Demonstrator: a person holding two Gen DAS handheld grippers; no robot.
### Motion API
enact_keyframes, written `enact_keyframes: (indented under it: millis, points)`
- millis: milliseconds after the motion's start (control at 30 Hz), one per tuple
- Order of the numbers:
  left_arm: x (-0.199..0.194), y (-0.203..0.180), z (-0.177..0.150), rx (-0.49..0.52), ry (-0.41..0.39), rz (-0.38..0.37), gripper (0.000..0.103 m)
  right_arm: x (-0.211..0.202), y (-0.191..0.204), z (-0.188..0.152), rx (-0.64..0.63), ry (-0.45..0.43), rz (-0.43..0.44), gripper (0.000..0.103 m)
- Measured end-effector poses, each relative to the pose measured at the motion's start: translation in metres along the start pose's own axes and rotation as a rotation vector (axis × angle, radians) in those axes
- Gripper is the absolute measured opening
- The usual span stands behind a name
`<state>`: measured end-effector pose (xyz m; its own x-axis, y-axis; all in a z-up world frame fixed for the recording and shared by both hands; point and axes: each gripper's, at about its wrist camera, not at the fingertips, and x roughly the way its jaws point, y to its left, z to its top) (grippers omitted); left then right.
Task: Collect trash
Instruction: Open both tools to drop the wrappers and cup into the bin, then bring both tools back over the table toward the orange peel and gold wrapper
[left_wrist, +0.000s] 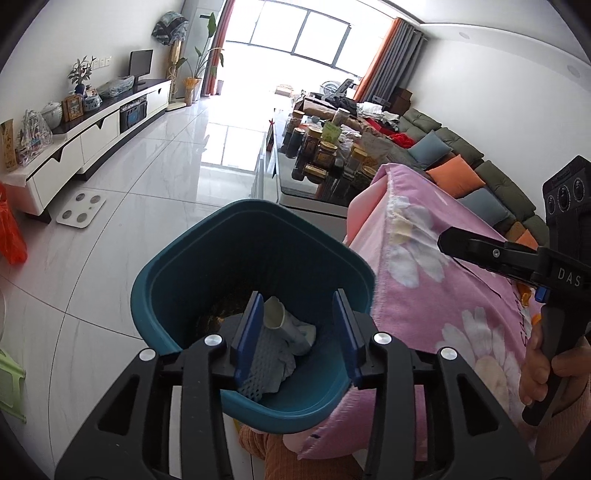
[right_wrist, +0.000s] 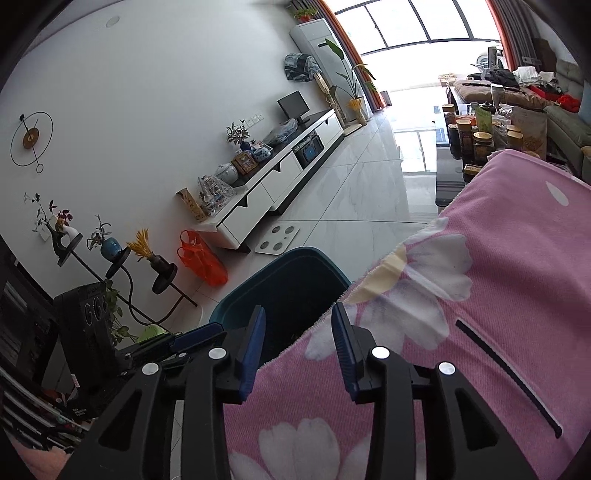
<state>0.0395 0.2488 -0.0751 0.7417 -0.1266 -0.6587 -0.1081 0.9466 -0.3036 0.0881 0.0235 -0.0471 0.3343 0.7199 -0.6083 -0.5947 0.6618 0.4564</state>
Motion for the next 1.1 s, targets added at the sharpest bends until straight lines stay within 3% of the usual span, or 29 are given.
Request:
enact_keyframes:
  millis: [300,633,1100]
  points:
    - [-0.009,-0.084,-0.001,0.17,-0.023,-0.17,0.046,-0.081,-0.036,-0.028,0.038,-0.12,-0.086,0.041]
    - [0.009,-0.193,-0.03,0.353,0.05,-0.342,0.046,-0.181,-0.098,-0.08,0.178,-0.242,-0.293,0.042]
    - [0.033,-0.32,-0.068,0.575,0.117,-0.471,0.046,-0.281,-0.177,-0.152,0.43,-0.372,-0.552,0.046]
